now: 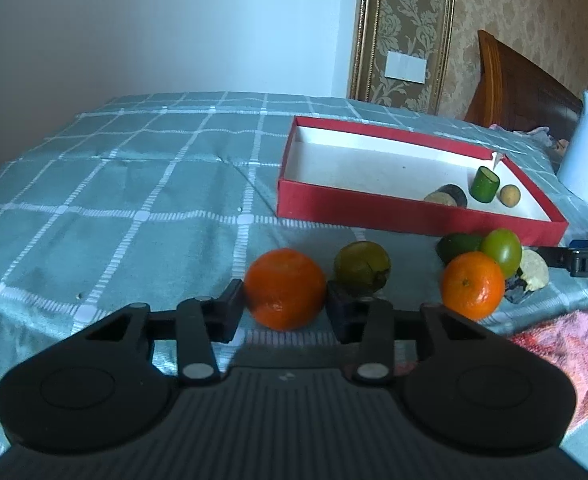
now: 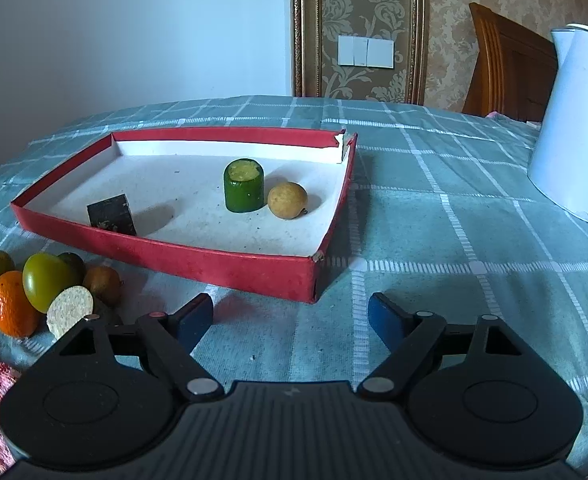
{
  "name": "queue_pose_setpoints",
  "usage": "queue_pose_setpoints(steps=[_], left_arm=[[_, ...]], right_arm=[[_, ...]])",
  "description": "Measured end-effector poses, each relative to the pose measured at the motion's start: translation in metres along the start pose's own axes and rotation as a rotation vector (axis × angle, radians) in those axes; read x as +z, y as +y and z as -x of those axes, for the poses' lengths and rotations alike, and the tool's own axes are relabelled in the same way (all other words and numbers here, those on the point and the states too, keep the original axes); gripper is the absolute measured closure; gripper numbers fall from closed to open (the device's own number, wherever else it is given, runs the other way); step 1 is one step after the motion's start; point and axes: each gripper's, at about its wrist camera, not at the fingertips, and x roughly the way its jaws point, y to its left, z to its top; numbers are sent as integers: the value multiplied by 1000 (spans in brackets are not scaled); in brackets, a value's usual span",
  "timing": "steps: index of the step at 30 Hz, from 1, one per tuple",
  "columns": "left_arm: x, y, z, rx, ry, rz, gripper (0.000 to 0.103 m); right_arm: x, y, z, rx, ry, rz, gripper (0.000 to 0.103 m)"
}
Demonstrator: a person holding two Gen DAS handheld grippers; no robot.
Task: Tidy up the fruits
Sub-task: 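Grasp the tangerine with the left gripper, then carry the tangerine into the tray and open the left gripper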
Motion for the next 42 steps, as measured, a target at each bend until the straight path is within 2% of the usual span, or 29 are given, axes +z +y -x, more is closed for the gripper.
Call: queue_pose_setpoints(steps=[5, 12, 23, 32, 42], left_arm=[[3, -11, 8, 48, -52, -56, 63], [30, -27, 2, 17, -91, -95, 63], [77, -53, -41, -10, -97, -131, 63], [103, -64, -101, -21, -15, -130, 63], [113, -60, -142, -11, 74, -109, 63]], right_arm=[[0, 2, 0, -6, 3, 11, 17], [-1, 2, -1, -11, 4, 11, 15], [0, 1, -1, -12, 6, 9, 13], [0, 1, -3, -12, 9, 7, 11], [2, 2, -5, -12, 14, 7, 9]])
